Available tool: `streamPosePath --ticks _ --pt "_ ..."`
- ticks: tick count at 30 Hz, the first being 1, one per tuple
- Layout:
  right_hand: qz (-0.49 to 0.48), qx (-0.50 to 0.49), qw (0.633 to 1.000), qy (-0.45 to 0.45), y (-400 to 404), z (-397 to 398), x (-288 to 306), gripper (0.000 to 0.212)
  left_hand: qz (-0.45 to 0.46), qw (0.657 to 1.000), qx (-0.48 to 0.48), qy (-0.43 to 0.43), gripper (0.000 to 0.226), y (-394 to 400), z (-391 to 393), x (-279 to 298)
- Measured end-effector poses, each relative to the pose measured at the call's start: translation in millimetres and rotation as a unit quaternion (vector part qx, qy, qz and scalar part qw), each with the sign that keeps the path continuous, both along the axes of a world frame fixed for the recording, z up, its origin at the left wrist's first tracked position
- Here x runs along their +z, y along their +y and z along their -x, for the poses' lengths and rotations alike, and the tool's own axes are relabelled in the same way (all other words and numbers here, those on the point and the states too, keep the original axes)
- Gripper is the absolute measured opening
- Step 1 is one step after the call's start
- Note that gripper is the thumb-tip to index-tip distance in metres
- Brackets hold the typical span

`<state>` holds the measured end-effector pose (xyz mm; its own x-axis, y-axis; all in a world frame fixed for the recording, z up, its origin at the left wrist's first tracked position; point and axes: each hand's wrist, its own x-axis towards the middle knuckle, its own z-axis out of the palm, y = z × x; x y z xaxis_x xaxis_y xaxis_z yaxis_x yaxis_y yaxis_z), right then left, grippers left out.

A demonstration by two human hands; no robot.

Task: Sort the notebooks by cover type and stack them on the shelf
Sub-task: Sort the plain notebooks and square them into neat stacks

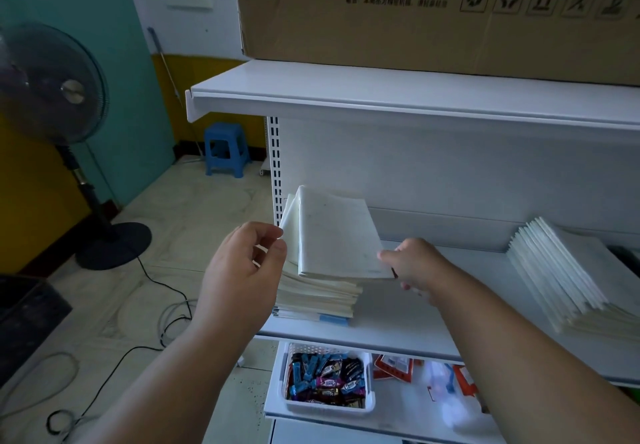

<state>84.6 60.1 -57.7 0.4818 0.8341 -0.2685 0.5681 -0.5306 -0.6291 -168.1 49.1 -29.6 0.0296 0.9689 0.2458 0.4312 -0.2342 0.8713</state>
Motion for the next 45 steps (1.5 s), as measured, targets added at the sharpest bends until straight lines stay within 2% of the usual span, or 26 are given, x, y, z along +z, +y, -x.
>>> streamPosePath --ticks 1,3,6,9,11,12,13,14,16,18,19,20,22,23,25,26,27,29,32,34,36,38,41,42,43,45 --pt "0.002 -0.007 0.999 0.038 -2 0 -2 0.042 0.0 1.0 0.001 0.005 0.01 -1 -1 0" --pt "-0.003 0.016 0.999 0.028 -2 1 -5 0.047 0.0 1.0 0.002 0.003 0.01 -2 -2 -1" --pt "-0.001 0.049 0.996 -0.078 -1 0 -2 0.039 0.004 1.0 0.0 -0.006 0.01 -5 -2 0" --pt "-0.034 0.036 0.981 -0.186 -7 -4 8 0.027 0.002 1.0 0.004 -0.002 0.009 -8 1 3" --pt "-0.066 0.019 0.976 -0.207 -11 -3 13 0.018 0.002 1.0 0.009 -0.003 0.009 -10 2 3" --pt "-0.096 0.007 0.982 -0.162 -11 -3 14 0.013 0.005 1.0 0.012 -0.002 0.009 -10 2 3" --pt "-0.128 -0.012 0.989 -0.068 -12 0 18 0.009 0.012 1.0 0.013 0.003 0.01 -10 0 3" --pt "-0.155 -0.025 0.986 0.065 -14 6 23 0.007 0.024 0.999 0.016 0.012 0.014 -9 -1 3" --pt "-0.192 -0.029 0.933 0.303 -23 19 34 0.01 0.086 0.996 0.007 0.012 0.031 -7 -4 5" --pt "-0.213 -0.002 0.89 0.402 -34 37 38 0.013 0.177 0.981 -0.014 -0.082 0.041 -6 -7 9" --pt "-0.215 0.02 0.882 0.419 -38 44 39 0.01 0.209 0.967 -0.019 -0.145 0.037 -6 -8 12" --pt "-0.212 0.045 0.882 0.418 -41 51 38 0.004 0.218 0.954 -0.017 -0.207 0.025 -6 -7 15" --pt "-0.217 0.068 0.912 0.342 -39 55 33 0.026 0.189 0.944 0.008 -0.269 0.007 -7 -3 18" --pt "-0.22 0.055 0.942 0.249 -36 51 31 0.041 0.172 0.946 0.026 -0.273 0.011 -6 0 18" --pt "-0.168 0.002 0.986 -0.017 -25 33 20 0.058 0.158 0.945 0.058 -0.28 0.014 -5 9 14" --pt "-0.108 -0.001 0.989 -0.097 -21 24 14 0.058 0.157 0.942 0.068 -0.287 0.013 -5 13 12" --pt "-0.056 0.018 0.992 -0.113 -17 16 5 0.054 0.159 0.94 0.075 -0.293 0.013 -5 16 10" --pt "-0.013 0.049 0.997 -0.066 -12 9 -7 0.039 0.164 0.938 0.075 -0.295 0.013 -6 20 7" --pt "-0.096 0.006 0.995 0.02 -13 15 0 0.019 0.175 0.934 0.06 -0.305 0.014 -9 21 7" --pt "-0.179 -0.027 0.968 0.176 -17 26 14 0.009 0.185 0.93 0.053 -0.313 0.015 -8 22 8" --pt "-0.212 -0.01 0.913 0.348 -23 41 23 0.01 0.192 0.927 0.049 -0.317 0.015 -5 22 7" --pt "-0.21 0.037 0.882 0.42 -27 56 29 0.014 0.196 0.929 0.045 -0.311 0.015 -2 24 7" --pt "-0.168 0.07 0.862 0.472 -25 64 34 0.003 0.202 0.931 0.037 -0.301 0.011 5 29 4" --pt "-0.169 0.057 0.865 0.468 -23 63 35 0.014 0.204 0.931 0.036 -0.302 0.01 7 31 2" --pt "-0.176 0.043 0.893 0.411 -17 60 32 0.028 0.203 0.931 0.04 -0.3 0.01 8 32 0" --pt "-0.163 0.016 0.976 0.144 -7 52 23 0.049 0.197 0.933 0.052 -0.296 0.013 8 34 -5"
